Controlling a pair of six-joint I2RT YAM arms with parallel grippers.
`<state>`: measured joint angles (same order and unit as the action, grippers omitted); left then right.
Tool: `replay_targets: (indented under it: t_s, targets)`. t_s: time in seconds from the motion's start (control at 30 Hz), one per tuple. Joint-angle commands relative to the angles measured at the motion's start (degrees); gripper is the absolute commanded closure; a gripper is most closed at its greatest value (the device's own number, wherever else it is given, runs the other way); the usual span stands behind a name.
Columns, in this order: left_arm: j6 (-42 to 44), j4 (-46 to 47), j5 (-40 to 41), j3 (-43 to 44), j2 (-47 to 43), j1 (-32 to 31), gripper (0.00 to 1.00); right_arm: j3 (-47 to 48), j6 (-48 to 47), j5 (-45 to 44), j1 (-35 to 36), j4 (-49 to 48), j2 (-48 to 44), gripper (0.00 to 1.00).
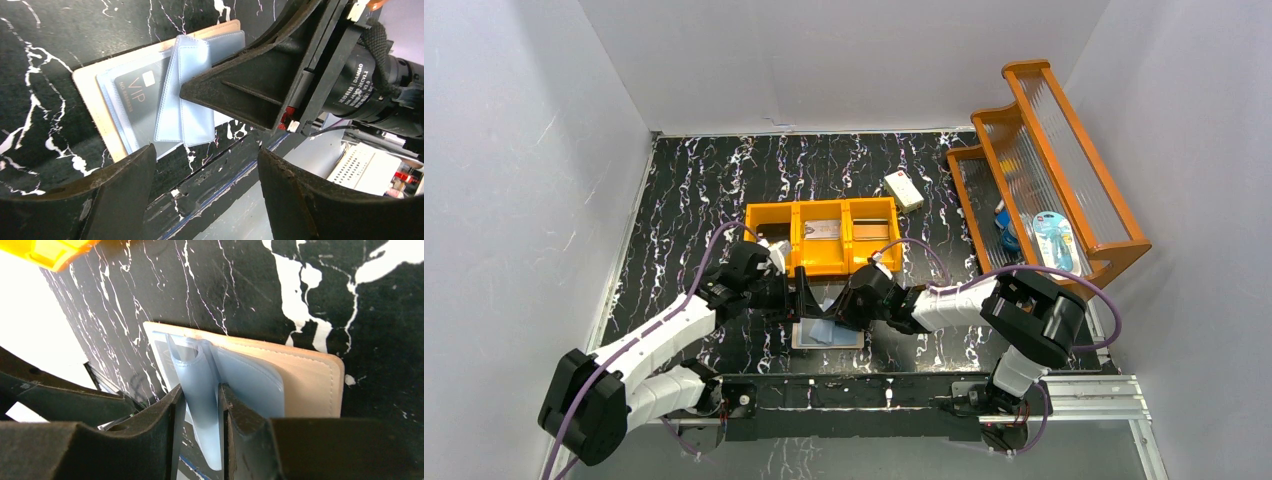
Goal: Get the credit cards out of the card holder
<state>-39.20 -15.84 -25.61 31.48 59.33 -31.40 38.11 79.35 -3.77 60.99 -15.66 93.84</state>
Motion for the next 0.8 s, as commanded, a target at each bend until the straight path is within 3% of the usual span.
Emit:
replay_targets:
  t_s: [0.0,0.33,0.77]
  targets:
    - [2.1,2.2,-2.2,0.5,3.0,-2.0,0.28,-2.7,0.6,2.0,-0.5,2.0,-0.8,0.62]
    - [4.7,3.8,0.9,2.1,10.2,-4.3,0.28,-5.1,1.7,3.8,-2.0,0.9,0.6,0.61]
    - [4.6,7.9,1.3,2.6,16.0,-5.4,0.27,-9.9,5.3,7.8,-3.4,-7.7,3.4,0.61]
